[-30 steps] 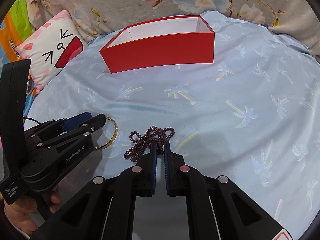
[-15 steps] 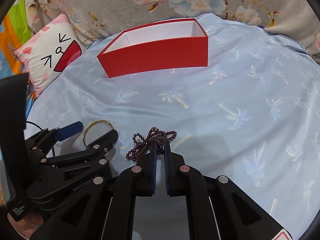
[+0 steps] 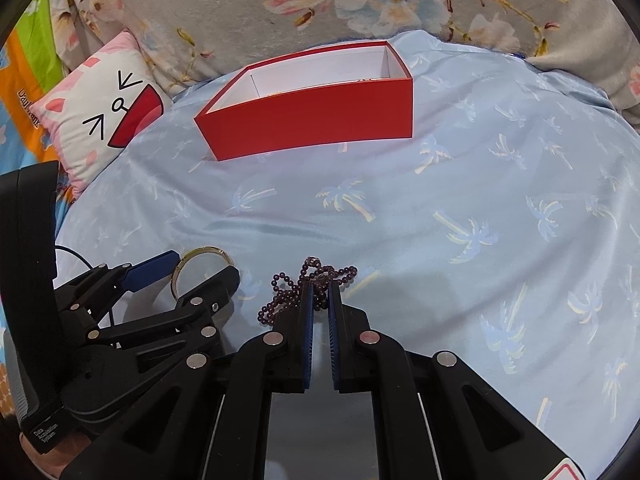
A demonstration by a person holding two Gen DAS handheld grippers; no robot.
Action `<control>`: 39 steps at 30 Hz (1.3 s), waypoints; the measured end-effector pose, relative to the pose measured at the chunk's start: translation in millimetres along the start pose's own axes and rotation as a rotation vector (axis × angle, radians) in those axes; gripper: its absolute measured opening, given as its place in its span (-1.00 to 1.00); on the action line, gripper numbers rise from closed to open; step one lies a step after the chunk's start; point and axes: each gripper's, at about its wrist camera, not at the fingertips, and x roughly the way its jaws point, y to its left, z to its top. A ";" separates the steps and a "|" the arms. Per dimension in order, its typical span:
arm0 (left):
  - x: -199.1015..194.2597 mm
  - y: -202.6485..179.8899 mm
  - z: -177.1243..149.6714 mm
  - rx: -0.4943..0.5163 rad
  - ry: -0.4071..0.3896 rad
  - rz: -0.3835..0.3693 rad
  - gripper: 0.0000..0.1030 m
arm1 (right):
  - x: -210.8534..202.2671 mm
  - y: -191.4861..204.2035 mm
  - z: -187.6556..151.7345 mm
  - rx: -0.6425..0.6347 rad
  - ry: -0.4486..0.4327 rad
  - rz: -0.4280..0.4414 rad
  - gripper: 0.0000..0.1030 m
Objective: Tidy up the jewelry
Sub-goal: 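Grip the gold bangle rim with the left tool while the right tool grasps the garnet bracelet, then carry the gold bangle and garnet bracelet over and down into the red box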
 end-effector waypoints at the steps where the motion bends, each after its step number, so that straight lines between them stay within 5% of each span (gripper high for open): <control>1: -1.4 0.3 0.9 -0.001 -0.003 -0.002 0.15 | -0.7 0.5 1.0 -0.003 -0.002 0.000 -0.87; 9: -19.3 4.9 26.0 -0.010 -0.053 -0.007 0.15 | -10.0 2.2 23.2 -0.019 -0.045 0.001 -0.87; 24: -23.0 10.3 106.7 0.000 -0.155 0.009 0.15 | -21.8 -12.1 115.1 -0.009 -0.184 -0.031 -0.87; 39: 9.1 30.0 180.8 -0.010 -0.196 0.072 0.15 | 20.4 -22.9 192.1 0.031 -0.210 -0.048 -0.87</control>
